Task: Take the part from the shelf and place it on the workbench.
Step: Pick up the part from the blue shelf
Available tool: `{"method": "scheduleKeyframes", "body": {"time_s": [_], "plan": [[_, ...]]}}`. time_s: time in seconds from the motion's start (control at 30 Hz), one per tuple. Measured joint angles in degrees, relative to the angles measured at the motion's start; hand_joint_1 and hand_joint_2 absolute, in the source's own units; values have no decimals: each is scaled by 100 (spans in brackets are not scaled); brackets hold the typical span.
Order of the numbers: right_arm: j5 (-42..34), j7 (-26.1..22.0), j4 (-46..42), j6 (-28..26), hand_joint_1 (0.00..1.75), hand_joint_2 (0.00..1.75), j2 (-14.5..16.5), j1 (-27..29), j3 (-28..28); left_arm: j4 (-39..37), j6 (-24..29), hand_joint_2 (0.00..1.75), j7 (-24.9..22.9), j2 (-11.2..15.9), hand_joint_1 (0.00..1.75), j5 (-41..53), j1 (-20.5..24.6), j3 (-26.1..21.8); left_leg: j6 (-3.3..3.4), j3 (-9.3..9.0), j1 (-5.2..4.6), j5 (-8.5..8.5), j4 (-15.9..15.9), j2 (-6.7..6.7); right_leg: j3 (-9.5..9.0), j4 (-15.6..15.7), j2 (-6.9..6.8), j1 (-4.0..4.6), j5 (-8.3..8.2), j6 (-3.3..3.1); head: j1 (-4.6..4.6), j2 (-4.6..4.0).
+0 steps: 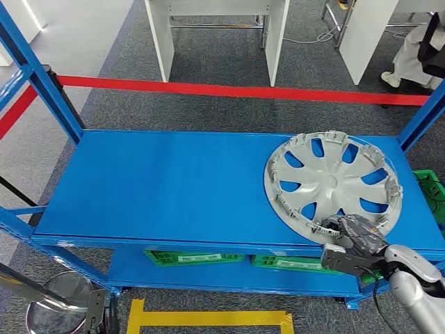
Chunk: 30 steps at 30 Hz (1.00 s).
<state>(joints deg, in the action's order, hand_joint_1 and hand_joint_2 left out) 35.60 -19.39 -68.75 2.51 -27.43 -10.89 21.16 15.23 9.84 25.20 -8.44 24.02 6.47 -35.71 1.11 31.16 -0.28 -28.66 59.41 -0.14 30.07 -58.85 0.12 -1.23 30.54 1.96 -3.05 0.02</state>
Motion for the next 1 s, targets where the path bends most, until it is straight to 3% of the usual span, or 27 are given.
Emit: {"method": "scheduleKeyframes", "body": {"time_s": [0.53, 1.0], "plan": [[-16, -2, -49, -34, 175, 175, 0, 36, -10, 0, 30, 0, 2, -20, 0, 2, 1, 1, 0, 1, 0, 0, 0, 0, -2, 0, 0, 0, 0, 0, 1, 0], [152, 47, -905, -109, 175, 175, -252, 290, -24, 0, -167, 0, 79, -22, 0, -79, -7, 0, 0, 35, -1, 1, 2, 0, -1, -1, 2, 0, -2, 0, 0, 0]]}}
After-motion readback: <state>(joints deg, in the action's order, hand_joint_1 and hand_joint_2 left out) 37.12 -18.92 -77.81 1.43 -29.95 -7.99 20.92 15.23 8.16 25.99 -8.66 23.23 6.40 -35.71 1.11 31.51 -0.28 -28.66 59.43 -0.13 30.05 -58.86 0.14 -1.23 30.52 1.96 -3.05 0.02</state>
